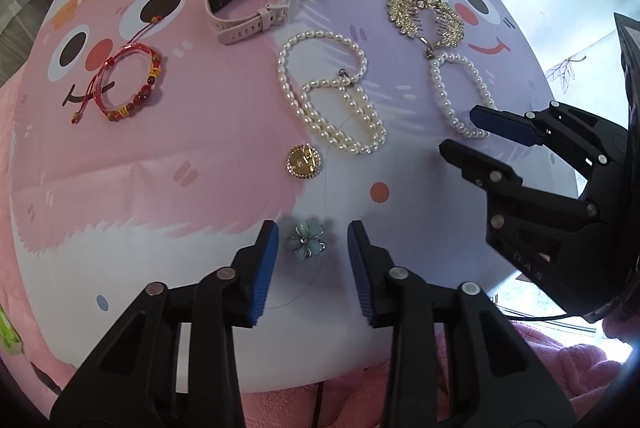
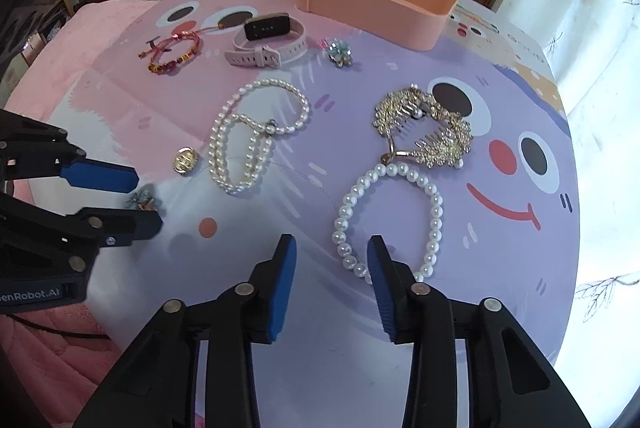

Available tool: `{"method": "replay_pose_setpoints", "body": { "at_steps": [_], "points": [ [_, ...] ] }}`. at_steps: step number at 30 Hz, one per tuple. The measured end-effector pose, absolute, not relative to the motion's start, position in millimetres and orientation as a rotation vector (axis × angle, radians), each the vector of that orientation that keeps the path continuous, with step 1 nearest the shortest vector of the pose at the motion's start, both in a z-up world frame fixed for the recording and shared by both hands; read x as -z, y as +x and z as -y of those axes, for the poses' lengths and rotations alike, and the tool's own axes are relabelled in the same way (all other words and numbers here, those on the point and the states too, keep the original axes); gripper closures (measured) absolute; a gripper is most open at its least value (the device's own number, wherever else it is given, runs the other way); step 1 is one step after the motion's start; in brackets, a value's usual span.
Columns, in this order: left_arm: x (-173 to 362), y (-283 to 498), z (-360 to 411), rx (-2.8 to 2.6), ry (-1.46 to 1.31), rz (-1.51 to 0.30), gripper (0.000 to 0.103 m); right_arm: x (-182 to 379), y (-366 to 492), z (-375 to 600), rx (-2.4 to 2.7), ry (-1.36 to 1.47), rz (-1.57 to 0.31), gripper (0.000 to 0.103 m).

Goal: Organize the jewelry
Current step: 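Lower the right gripper onto the pearl bracelet and close on it, then carry the pearl bracelet into the pink tray and open the right gripper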

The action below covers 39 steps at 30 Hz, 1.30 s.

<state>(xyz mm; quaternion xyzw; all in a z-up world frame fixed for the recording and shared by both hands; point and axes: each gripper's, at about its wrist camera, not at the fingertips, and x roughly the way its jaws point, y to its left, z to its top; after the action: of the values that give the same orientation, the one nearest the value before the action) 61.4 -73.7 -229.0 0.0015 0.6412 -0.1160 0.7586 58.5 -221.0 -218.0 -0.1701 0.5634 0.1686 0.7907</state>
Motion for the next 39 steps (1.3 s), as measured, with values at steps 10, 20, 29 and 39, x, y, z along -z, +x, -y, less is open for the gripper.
{"method": "replay_pose_setpoints", "body": {
  "at_steps": [10,20,29,39],
  "points": [
    [233.5,65.1,53.4,0.218,-0.066,-1.396,0.087,221.2,72.1,227.7,-0.373,-0.29,-1.226,0.086],
    [232.8,60.0,44.6,0.224,-0.099,-1.389,0.088,219.6,85.0,241.7,-0.371,-0.111,-1.279,0.096],
    [209.9,67.5,41.5,0.24,-0.103,-1.313,0.088,196.0,89.2,235.7,-0.438,0.091,-1.237,0.096],
    [157.6,104.9,41.2,0.271,-0.113,-1.159,0.088,128.8,120.2,233.6,-0.492,0.216,-1.041,0.096]
  ]
}}
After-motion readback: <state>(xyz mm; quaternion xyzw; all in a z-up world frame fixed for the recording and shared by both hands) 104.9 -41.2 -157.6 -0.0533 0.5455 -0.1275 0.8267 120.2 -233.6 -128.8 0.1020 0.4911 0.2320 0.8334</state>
